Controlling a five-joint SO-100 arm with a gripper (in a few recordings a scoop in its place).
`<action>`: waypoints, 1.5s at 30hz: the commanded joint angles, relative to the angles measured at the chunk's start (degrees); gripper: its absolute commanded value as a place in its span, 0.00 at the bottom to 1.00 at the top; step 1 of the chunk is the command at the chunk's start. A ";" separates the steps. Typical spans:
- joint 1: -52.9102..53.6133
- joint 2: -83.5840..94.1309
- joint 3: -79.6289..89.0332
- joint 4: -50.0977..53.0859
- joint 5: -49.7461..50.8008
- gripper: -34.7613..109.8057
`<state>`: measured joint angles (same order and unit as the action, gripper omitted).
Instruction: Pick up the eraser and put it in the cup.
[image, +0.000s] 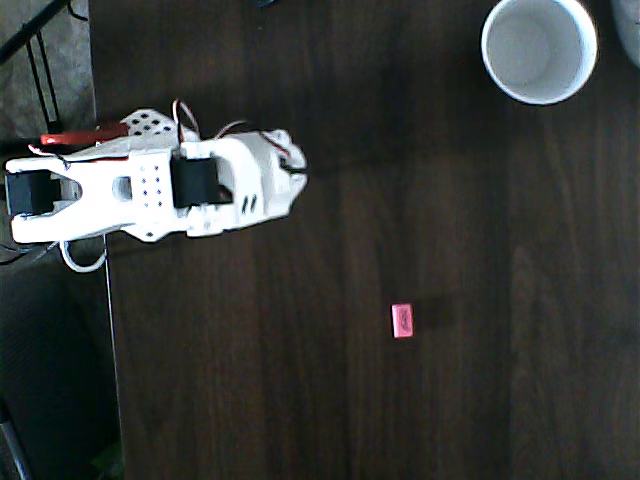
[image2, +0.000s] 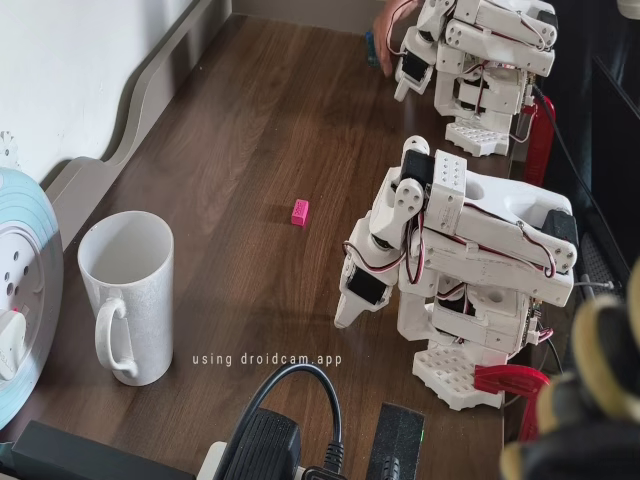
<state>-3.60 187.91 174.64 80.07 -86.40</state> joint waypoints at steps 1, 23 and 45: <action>-0.53 0.79 0.53 2.64 -6.50 0.28; 1.05 0.79 0.53 2.64 -6.68 0.24; 3.87 0.88 -7.29 5.19 1.58 0.24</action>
<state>1.05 187.91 171.39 80.16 -85.34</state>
